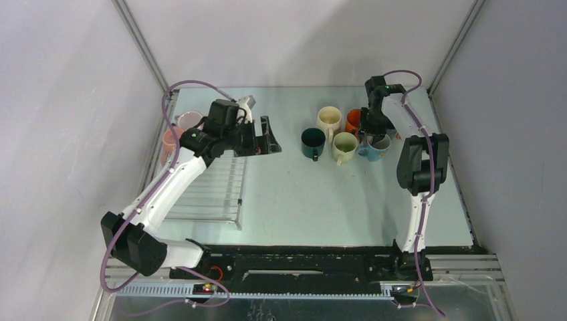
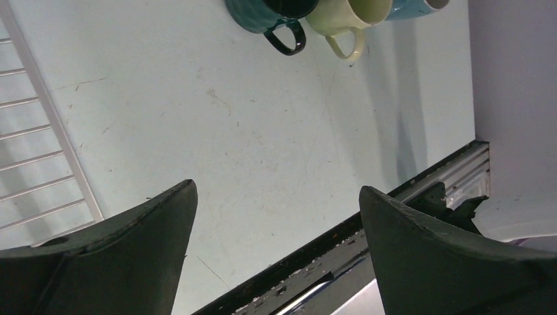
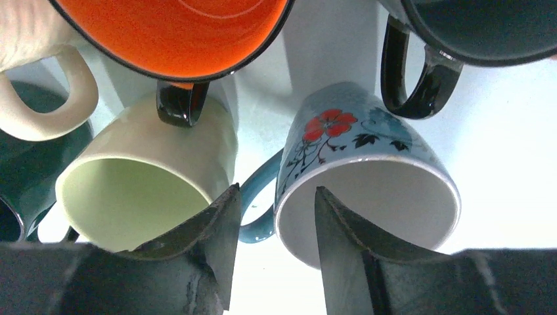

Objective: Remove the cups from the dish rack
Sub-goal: Place the cup at the center of the board, then unload the cup from the dish rack.

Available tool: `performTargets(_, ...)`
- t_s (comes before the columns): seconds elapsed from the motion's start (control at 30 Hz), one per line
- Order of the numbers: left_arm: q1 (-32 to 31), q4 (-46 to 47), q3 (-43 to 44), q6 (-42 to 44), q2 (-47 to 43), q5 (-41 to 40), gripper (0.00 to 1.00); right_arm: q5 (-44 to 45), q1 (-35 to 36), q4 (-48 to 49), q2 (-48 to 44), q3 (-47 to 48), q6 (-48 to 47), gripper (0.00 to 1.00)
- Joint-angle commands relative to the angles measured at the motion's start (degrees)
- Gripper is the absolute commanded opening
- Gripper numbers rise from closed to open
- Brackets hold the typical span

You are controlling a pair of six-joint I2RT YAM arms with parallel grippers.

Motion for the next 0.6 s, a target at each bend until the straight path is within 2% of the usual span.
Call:
performTargets(0.0, -0.3, -1.2, 5.5, -0.5, -1.2, -3.7, 1.00, 1.9, 0.8, -2.0, -6.2, 2.1, 0.1, 0.54)
performTargets(0.17, 0.3, -3.8, 7.4, -2.1, -2.0, -9.5, 1.00, 2.1, 1.2, -1.8, -12.0, 0.0, 0.5, 0.70)
performTargets(0.3, 1.5, -6.8, 8.6, -3.4, -3.0, -18.7, 1.00, 1.8, 2.4, -0.4, -17.5, -2.4, 0.7, 0.83)
performTargets(0.37, 2.6, -8.3, 8.6, -5.0, -3.8, -23.1, 1.00, 0.9, 3.6, 0.8, -19.8, -3.7, 0.8, 0.99)
performTargets(0.47, 4.9, -10.3, 8.5, -6.0, -4.9, -29.4, 1.00, -0.9, 6.3, 3.5, -22.9, -6.3, 1.0, 1.00)
performTargets(0.57, 7.9, -10.8, 7.8, -6.3, -5.7, -31.9, 1.00, -2.0, 9.4, 6.2, -25.2, -8.6, 1.1, 1.00)
